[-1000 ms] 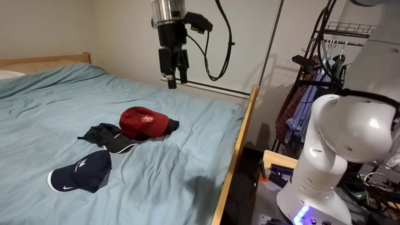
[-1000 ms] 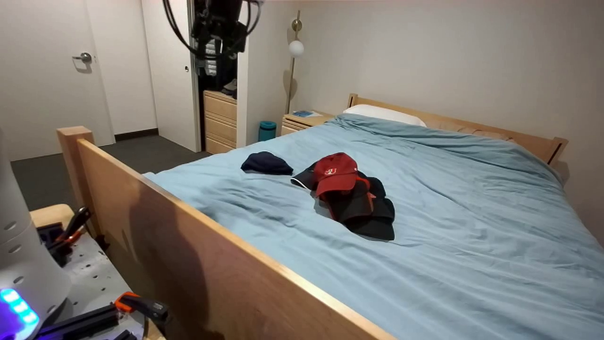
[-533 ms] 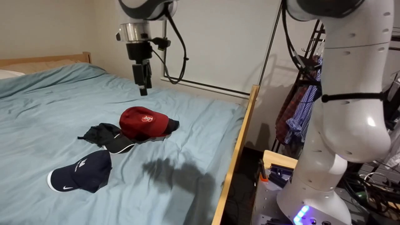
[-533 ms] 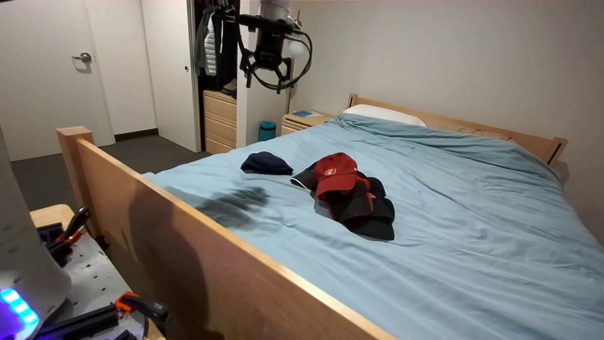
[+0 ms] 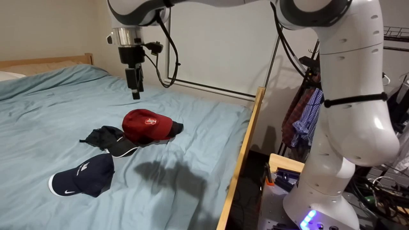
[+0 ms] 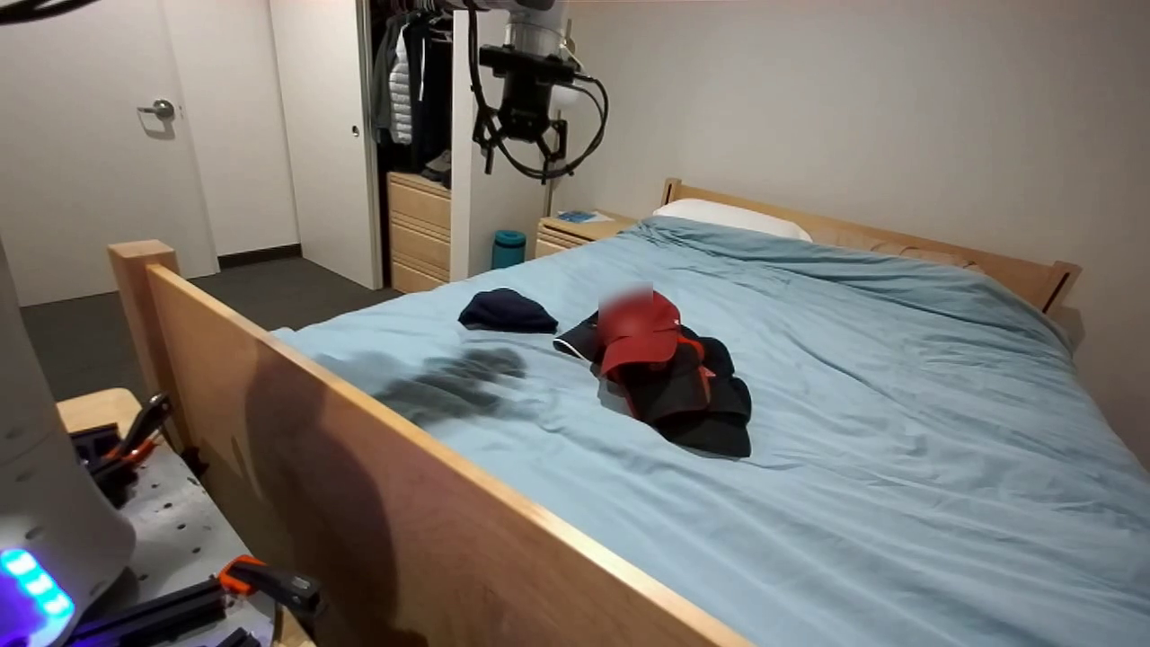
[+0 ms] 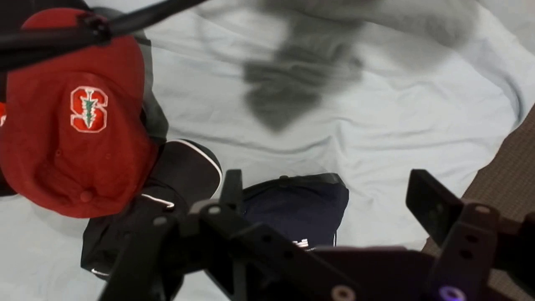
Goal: Place the black and white cap on top of the red cap
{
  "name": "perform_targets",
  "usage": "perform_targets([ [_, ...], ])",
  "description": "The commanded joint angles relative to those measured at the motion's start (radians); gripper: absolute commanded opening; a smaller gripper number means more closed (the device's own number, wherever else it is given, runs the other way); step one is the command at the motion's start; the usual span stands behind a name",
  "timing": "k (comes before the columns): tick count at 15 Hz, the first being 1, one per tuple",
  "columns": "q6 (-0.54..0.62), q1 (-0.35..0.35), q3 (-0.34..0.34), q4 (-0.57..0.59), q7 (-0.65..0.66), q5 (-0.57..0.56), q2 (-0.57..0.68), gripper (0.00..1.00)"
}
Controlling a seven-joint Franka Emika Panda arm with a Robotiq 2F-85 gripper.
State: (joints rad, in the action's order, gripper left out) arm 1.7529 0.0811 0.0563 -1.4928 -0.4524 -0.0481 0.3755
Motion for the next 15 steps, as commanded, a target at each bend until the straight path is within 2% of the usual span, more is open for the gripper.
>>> perform_targets([
  [1, 0.128, -0.024, 0.023, 0.041, -0.124, -0.057, 0.101, 1.0],
  [2, 0.208, -0.039, 0.034, 0.047, -0.186, -0.04, 0.139, 1.0],
  [5, 0.3, -0.047, 0.021, 0.094, -0.218, -0.063, 0.274, 1.0],
  [10, 0.309, -0.057, 0.012, 0.257, -0.28, -0.148, 0.501, 1.0],
  [11, 0.303, -0.047, 0.012, 0.165, -0.22, -0.134, 0.432, 1.0],
  [15, 0.304, -0.047, 0.013, 0.184, -0.224, -0.135, 0.46, 1.0],
])
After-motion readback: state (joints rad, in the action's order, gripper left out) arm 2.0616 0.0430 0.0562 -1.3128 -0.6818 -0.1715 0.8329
